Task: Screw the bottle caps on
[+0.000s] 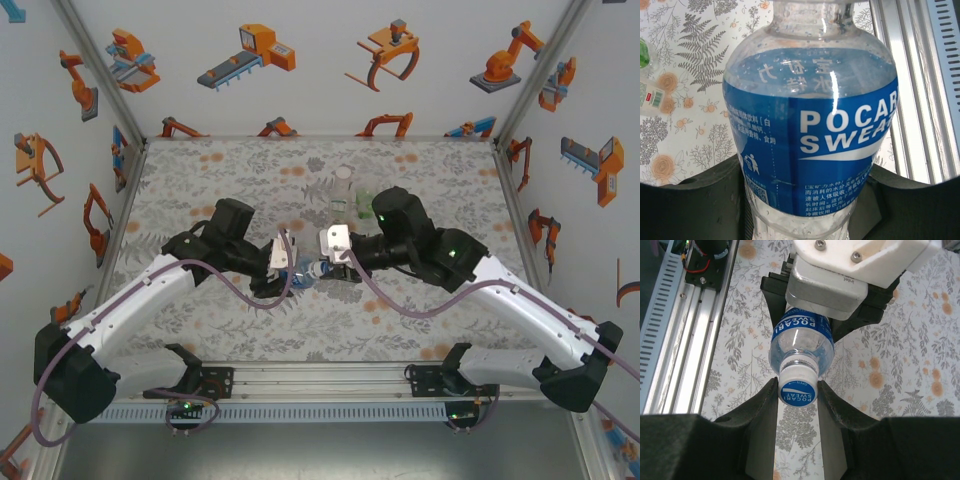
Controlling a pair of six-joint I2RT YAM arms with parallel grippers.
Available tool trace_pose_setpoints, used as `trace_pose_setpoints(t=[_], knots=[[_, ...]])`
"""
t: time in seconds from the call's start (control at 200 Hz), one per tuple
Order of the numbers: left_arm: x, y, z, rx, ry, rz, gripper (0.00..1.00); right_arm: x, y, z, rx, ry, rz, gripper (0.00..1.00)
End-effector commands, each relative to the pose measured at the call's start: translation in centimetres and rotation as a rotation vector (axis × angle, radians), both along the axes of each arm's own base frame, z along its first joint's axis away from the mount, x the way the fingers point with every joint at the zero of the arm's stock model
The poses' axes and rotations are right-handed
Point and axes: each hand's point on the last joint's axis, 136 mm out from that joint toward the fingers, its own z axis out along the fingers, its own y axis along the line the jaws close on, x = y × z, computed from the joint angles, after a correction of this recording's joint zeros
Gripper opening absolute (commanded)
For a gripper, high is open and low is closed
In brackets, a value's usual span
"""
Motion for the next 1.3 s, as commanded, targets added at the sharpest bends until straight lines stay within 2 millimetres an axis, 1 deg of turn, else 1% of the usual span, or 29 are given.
trace_pose_setpoints(t=[0.0, 0.15, 0.345, 0.456, 0.576, 0.671, 0.801, 0.921, 1.147, 1.292], knots=[[-0.9, -0.7, 2.0, -0.070, 0.007, -0.062, 0.00, -0.9, 0.1, 0.1, -0.007, -0.057, 0.077, 0.09], [-1.4, -0.8, 2.2, -0.081, 0.019, -0.092, 0.00, -1.9, 0.1, -0.2, 0.004, -0.086, 0.154, 0.08], [-2.2, -0.8, 2.5, -0.098, 0.041, -0.132, 0.00, -3.0, 0.0, -0.8, -0.003, -0.198, 0.231, 0.00], [-2.2, -0.8, 2.3, -0.090, 0.057, -0.136, 0.00, -3.6, -0.3, -0.7, 0.003, -0.256, 0.264, 0.00], [-2.6, -0.7, 2.6, -0.095, 0.075, -0.164, 0.00, -4.0, -0.6, -0.6, 0.008, -0.306, 0.289, 0.00], [-2.9, -0.8, 2.6, -0.104, 0.086, -0.178, 0.00, -4.3, -0.6, -0.6, 0.009, -0.312, 0.301, 0.00], [-2.9, -0.8, 2.6, -0.103, 0.090, -0.182, 0.00, -4.3, -0.7, -1.4, -0.036, -0.267, 0.303, 0.00], [-2.9, -0.7, 2.6, -0.099, 0.074, -0.177, 0.00, -3.9, -0.6, -2.0, -0.062, -0.179, 0.243, 0.00], [-2.6, -0.6, 2.6, -0.096, 0.045, -0.164, 0.00, -3.0, -0.4, -1.3, 0.020, -0.024, 0.064, 0.00], [-2.6, -0.6, 2.9, -0.109, 0.029, -0.160, 0.00, -2.4, -0.3, -0.7, 0.106, 0.096, -0.038, 0.00]])
